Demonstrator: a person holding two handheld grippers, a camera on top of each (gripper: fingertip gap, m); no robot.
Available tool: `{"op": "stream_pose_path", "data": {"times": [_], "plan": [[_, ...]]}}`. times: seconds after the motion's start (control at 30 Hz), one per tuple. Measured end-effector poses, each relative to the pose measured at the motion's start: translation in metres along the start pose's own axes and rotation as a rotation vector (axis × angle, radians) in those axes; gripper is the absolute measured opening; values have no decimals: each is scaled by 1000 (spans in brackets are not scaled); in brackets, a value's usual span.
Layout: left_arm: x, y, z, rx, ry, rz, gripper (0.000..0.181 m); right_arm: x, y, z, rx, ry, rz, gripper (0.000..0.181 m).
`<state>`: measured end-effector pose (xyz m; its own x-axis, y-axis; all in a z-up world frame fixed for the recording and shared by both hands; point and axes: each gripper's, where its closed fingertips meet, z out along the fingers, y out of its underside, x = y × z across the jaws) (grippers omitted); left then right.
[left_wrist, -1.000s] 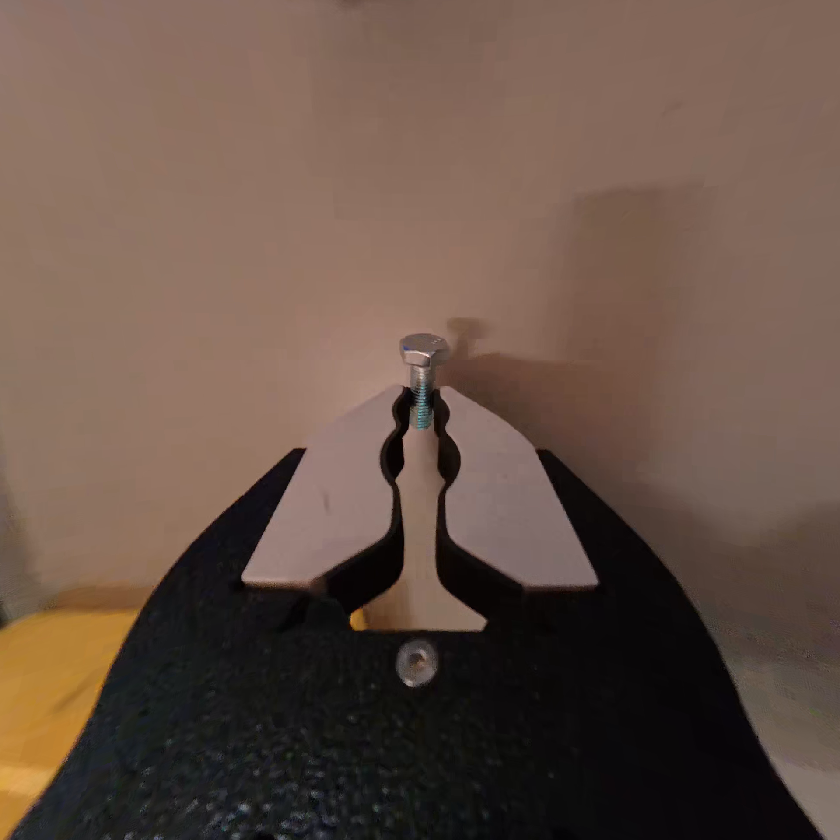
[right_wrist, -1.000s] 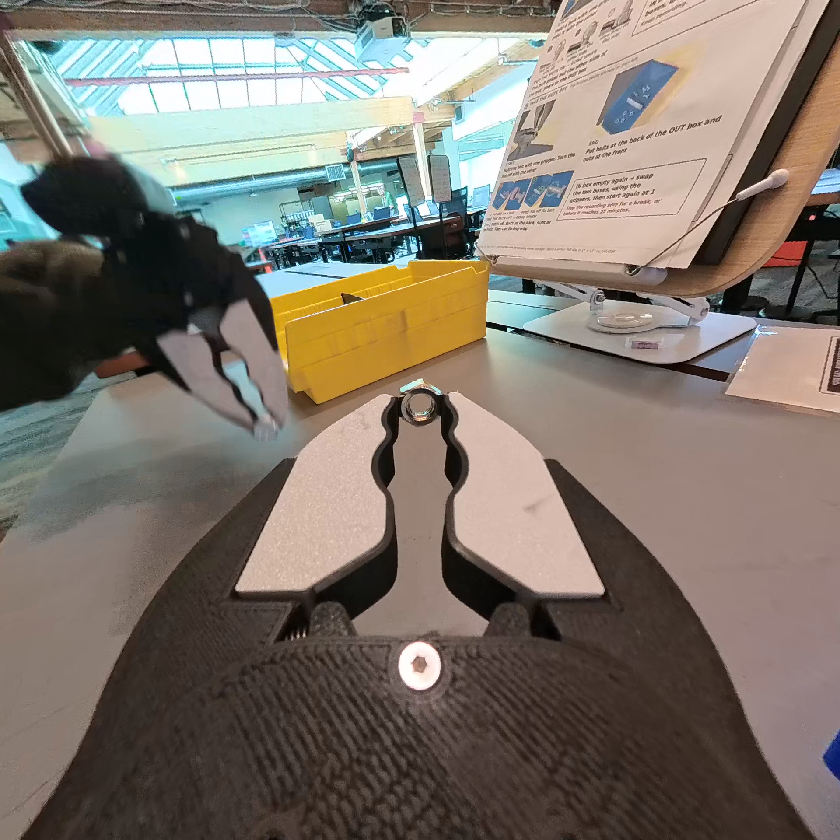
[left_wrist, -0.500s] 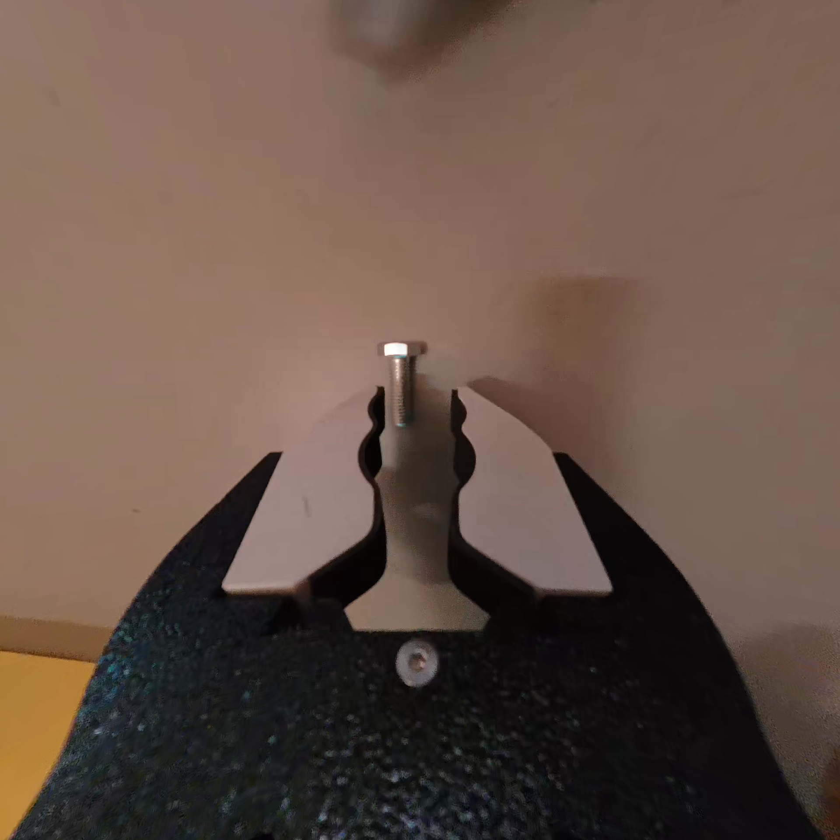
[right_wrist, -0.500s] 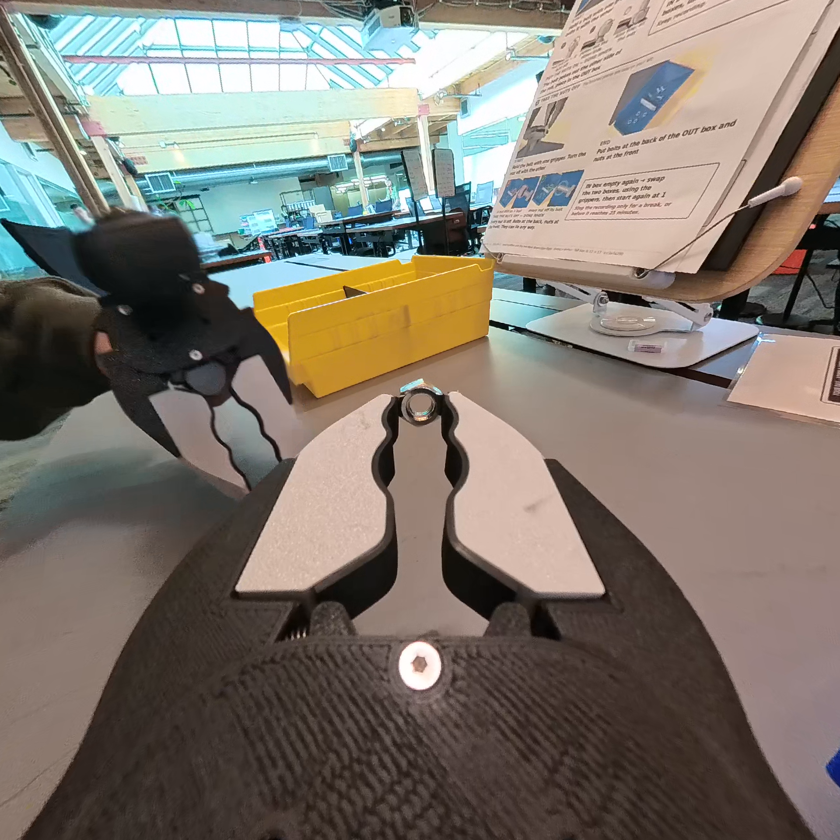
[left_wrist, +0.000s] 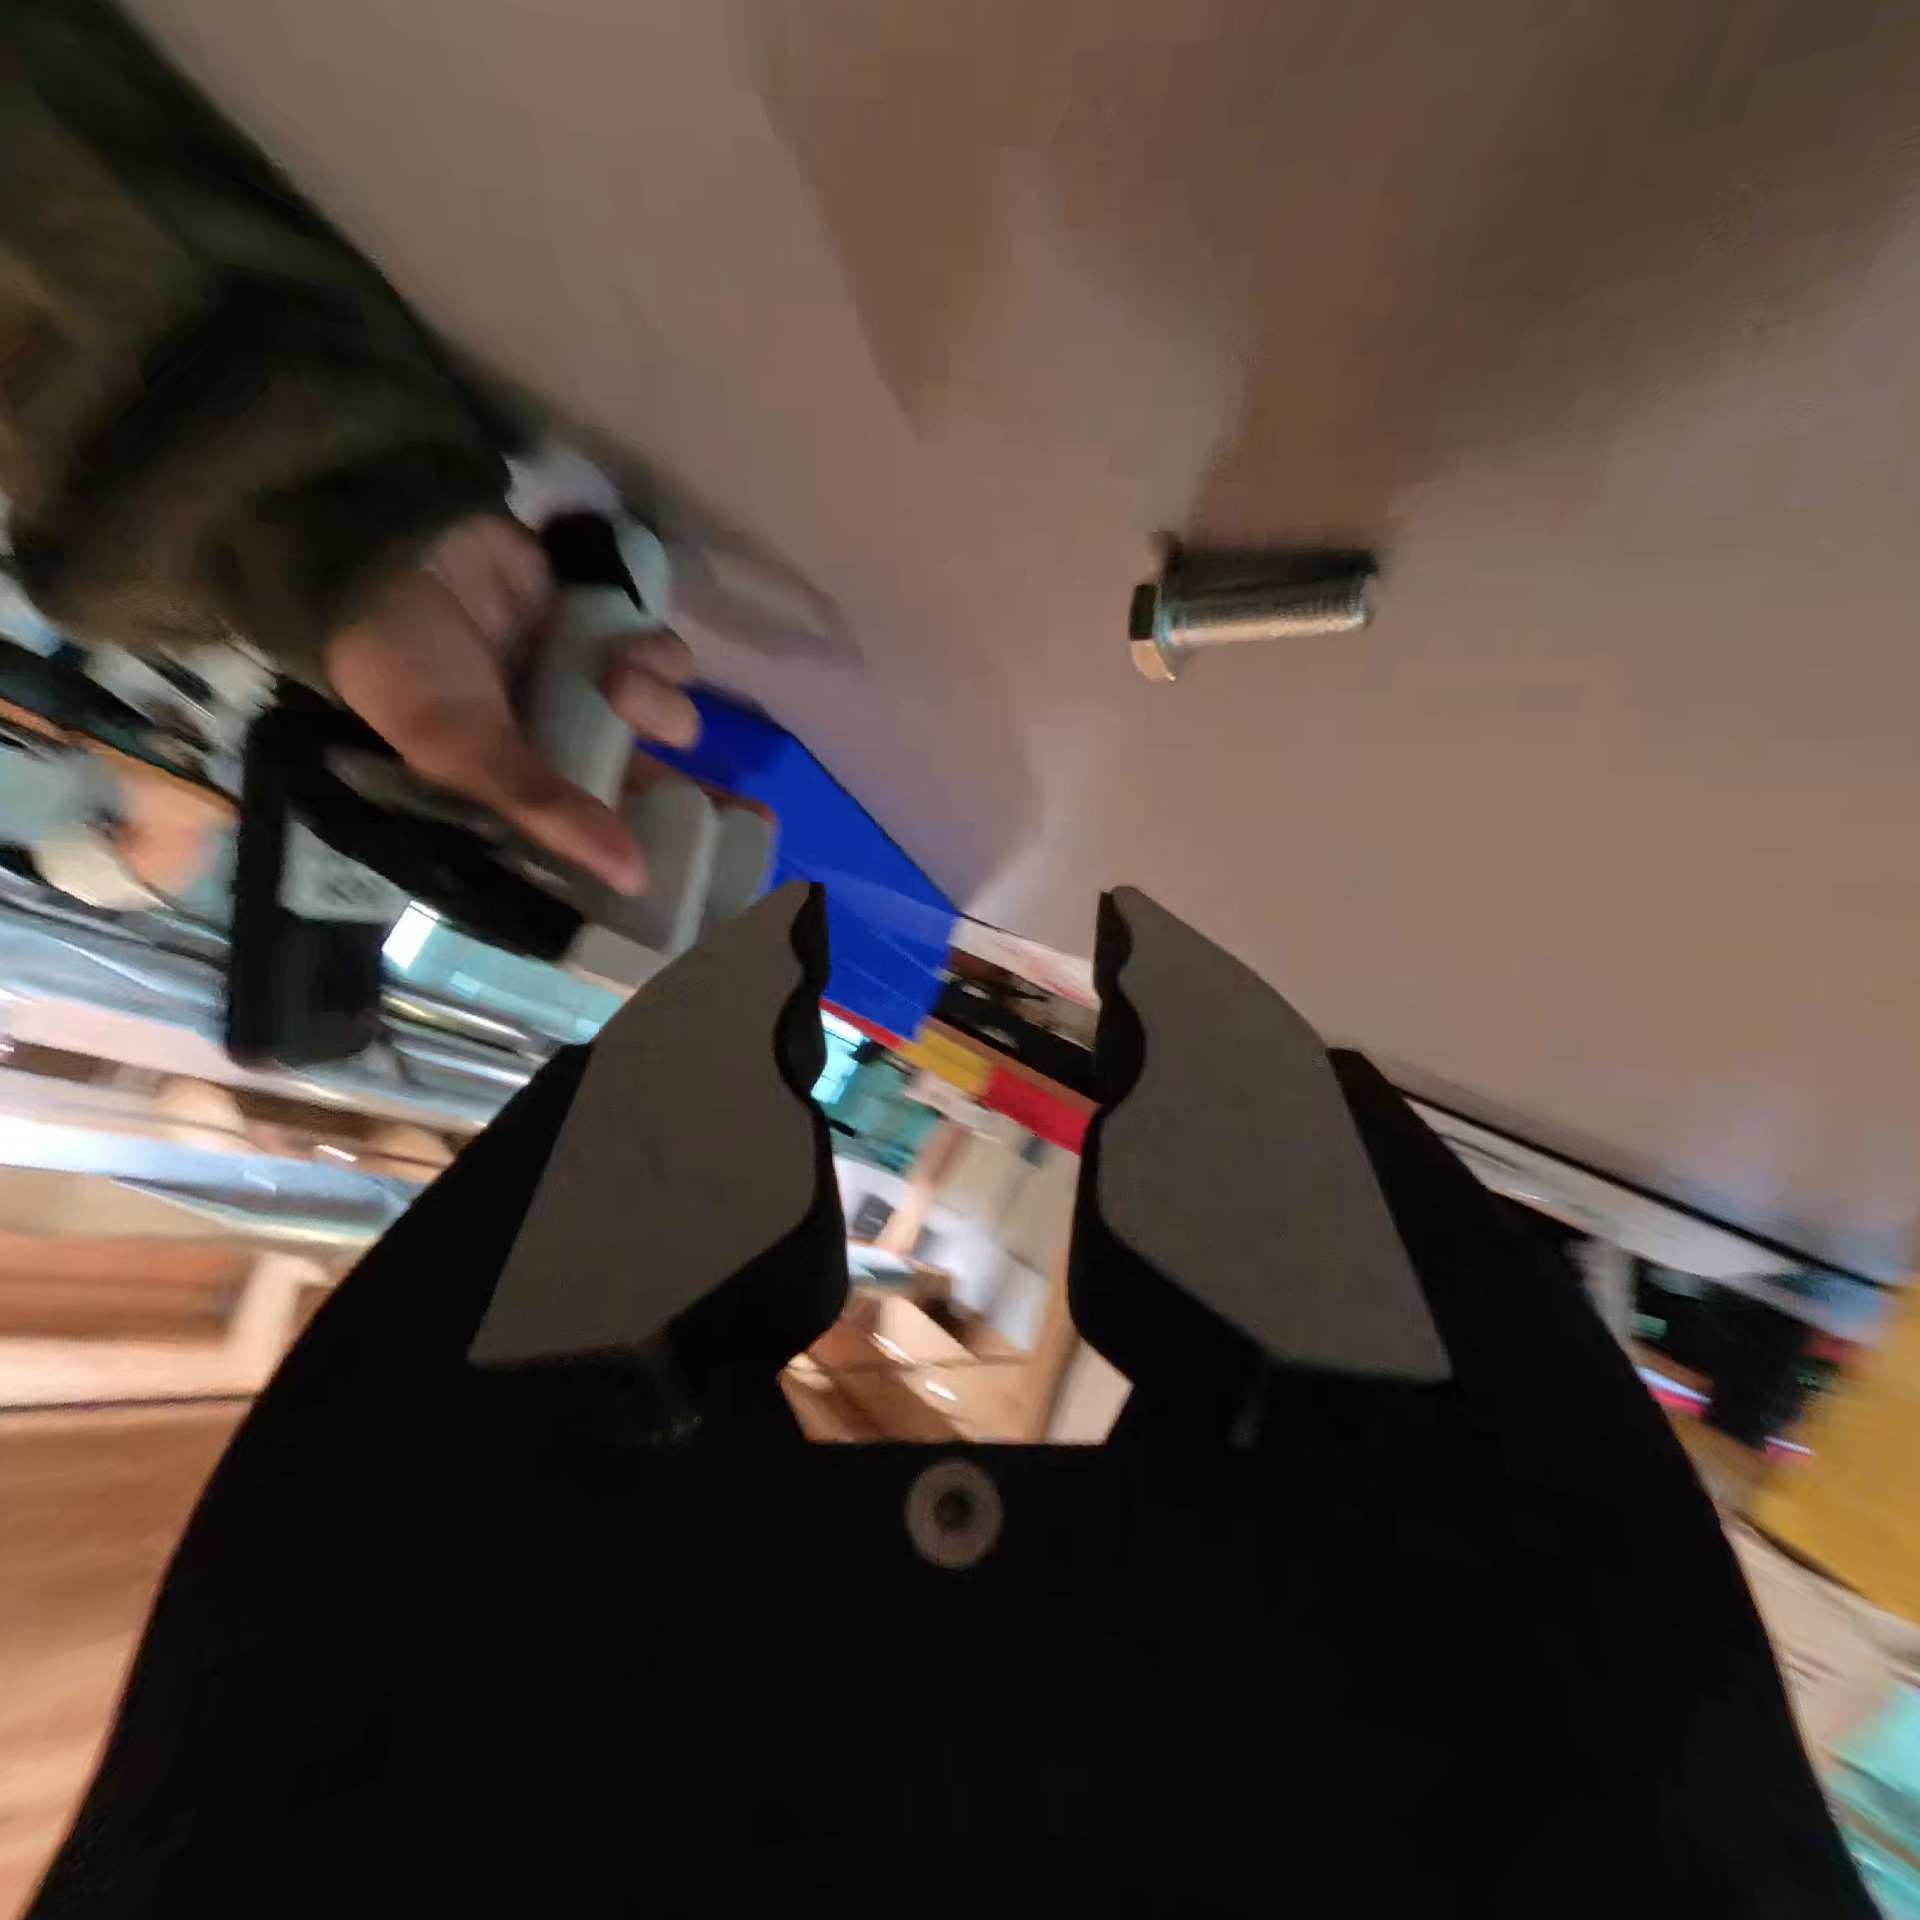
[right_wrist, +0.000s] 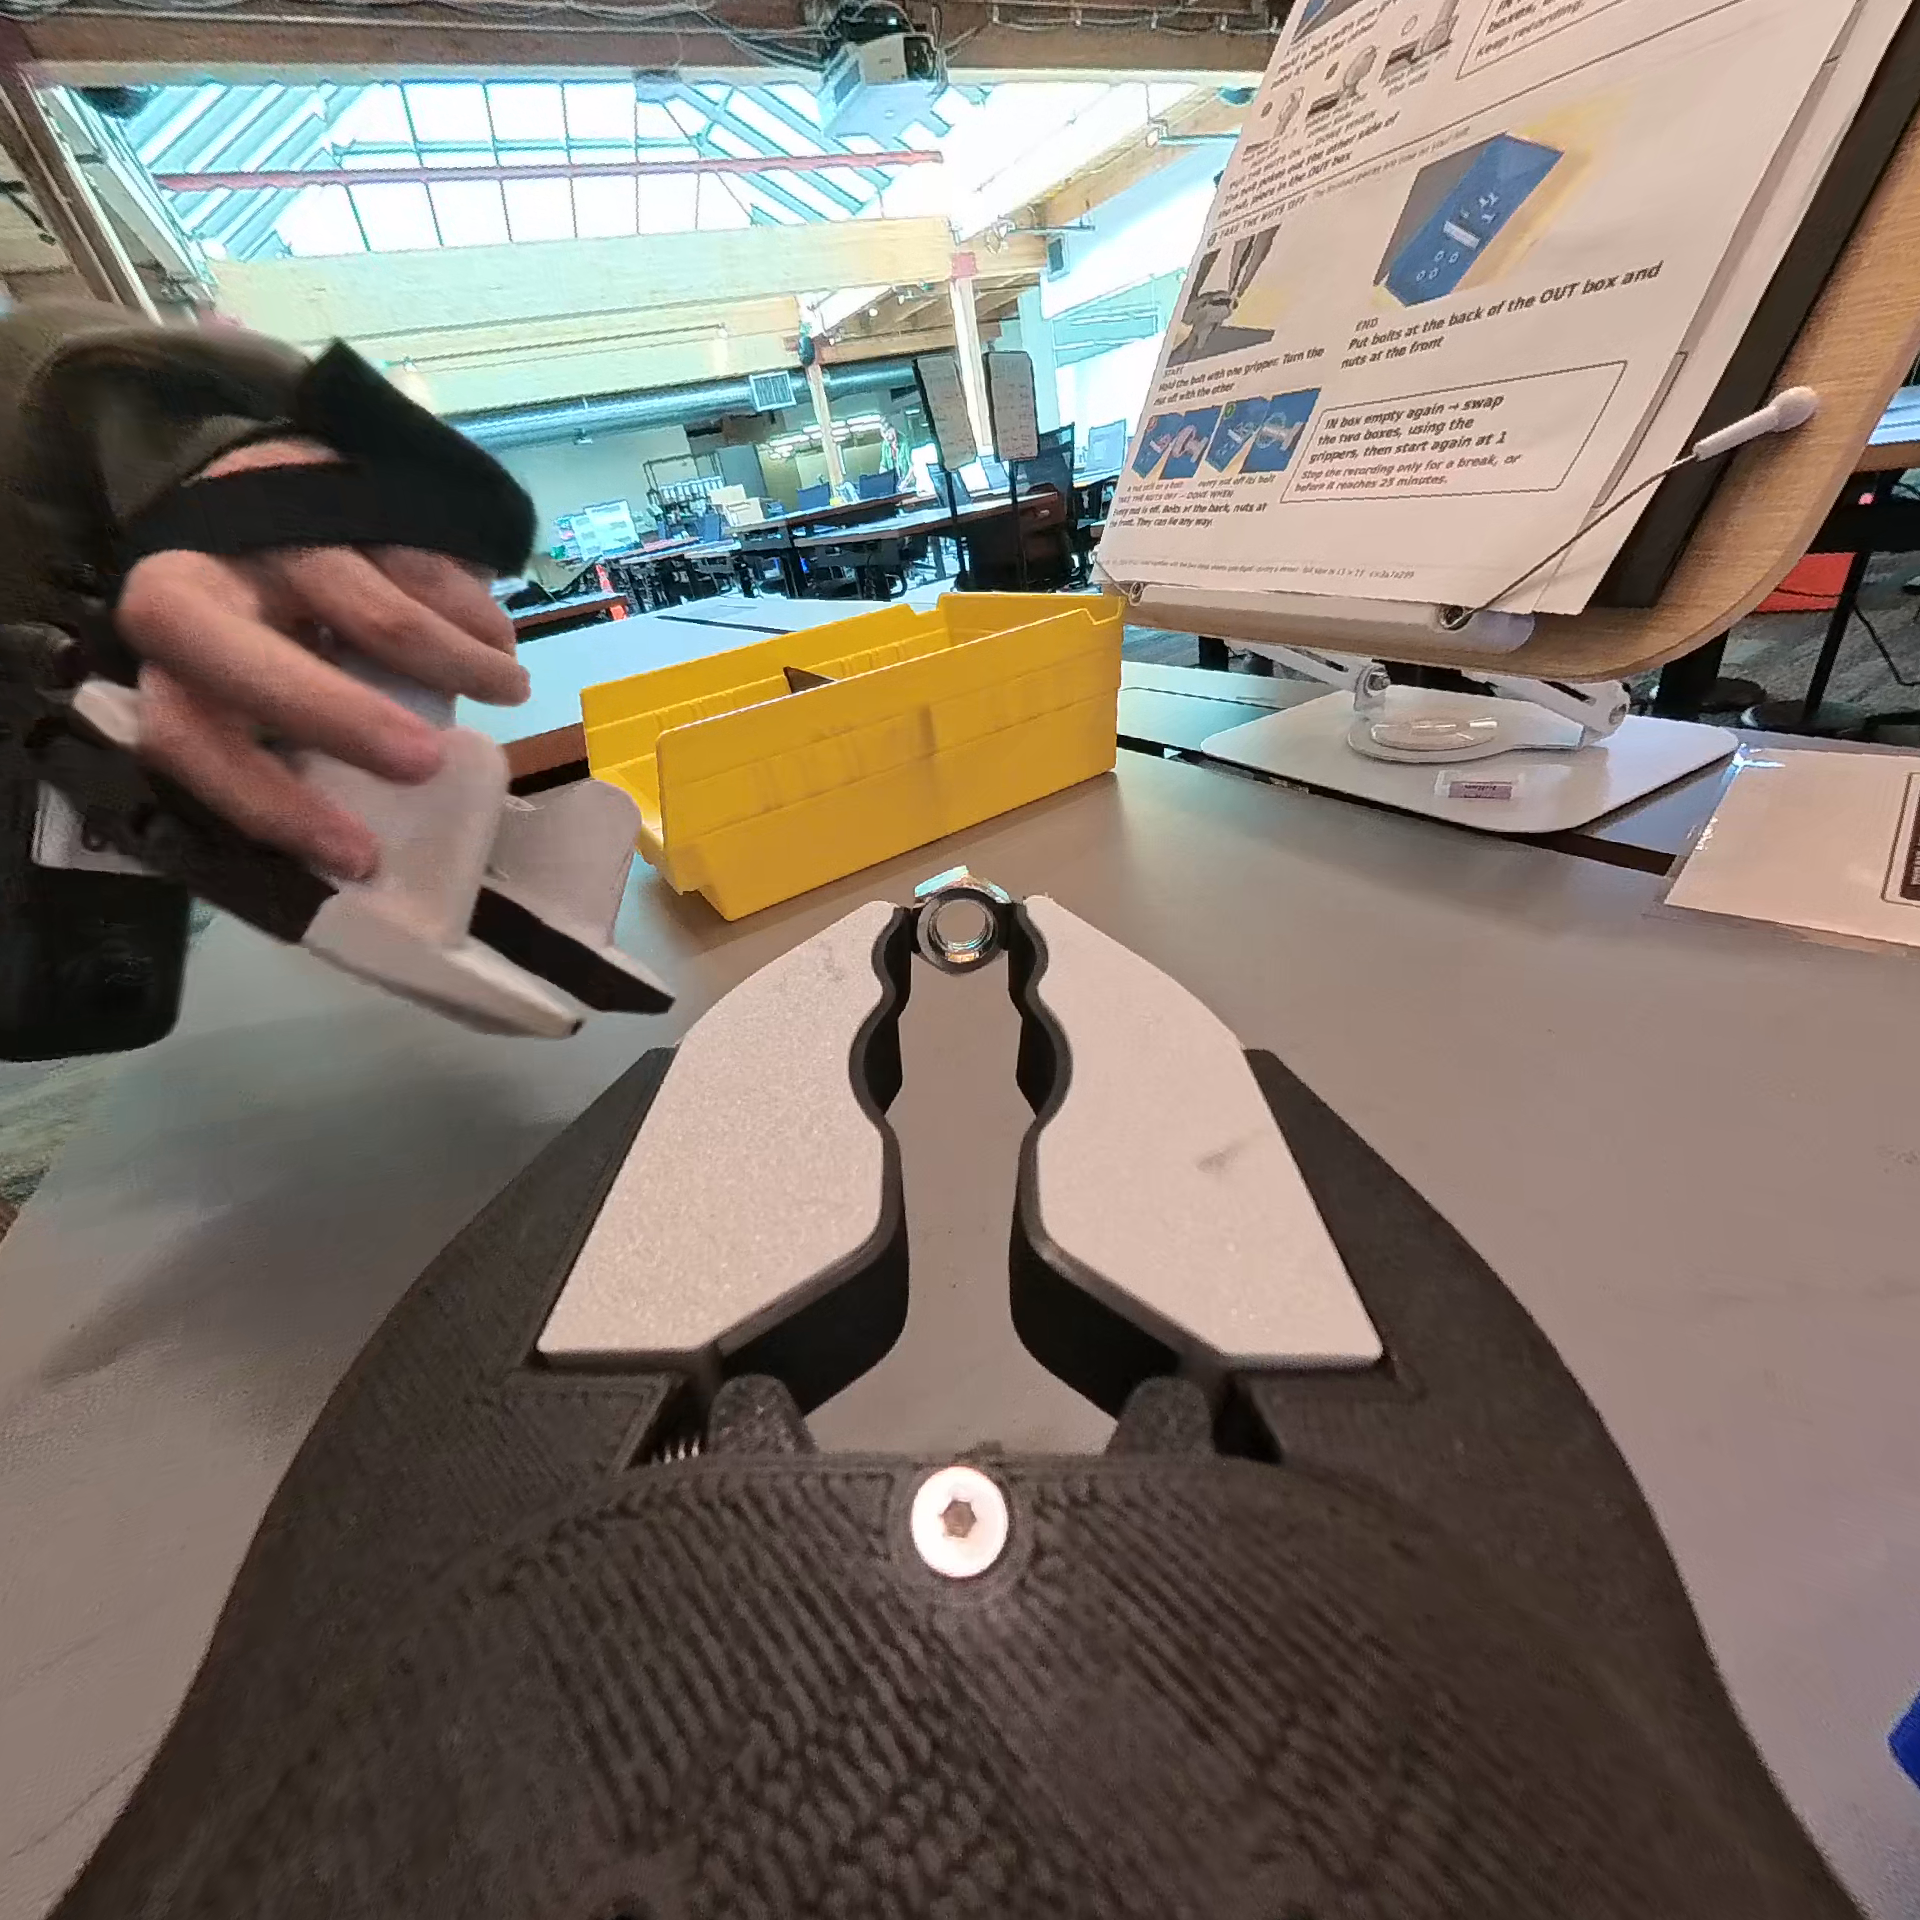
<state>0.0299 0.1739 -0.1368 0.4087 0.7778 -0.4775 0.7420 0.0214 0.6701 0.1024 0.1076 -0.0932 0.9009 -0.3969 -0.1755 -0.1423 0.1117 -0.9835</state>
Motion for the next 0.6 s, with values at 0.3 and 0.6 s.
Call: {"op": "stream_pose_path", "data": {"times": [0.3,0.6], "plan": [[18,-38,15,211,93,146,12,1,-1,-1,7,-2,14,18],[46,-40,28,220,288,-14,9,5,-3,-3,27,1,49,18]]}}
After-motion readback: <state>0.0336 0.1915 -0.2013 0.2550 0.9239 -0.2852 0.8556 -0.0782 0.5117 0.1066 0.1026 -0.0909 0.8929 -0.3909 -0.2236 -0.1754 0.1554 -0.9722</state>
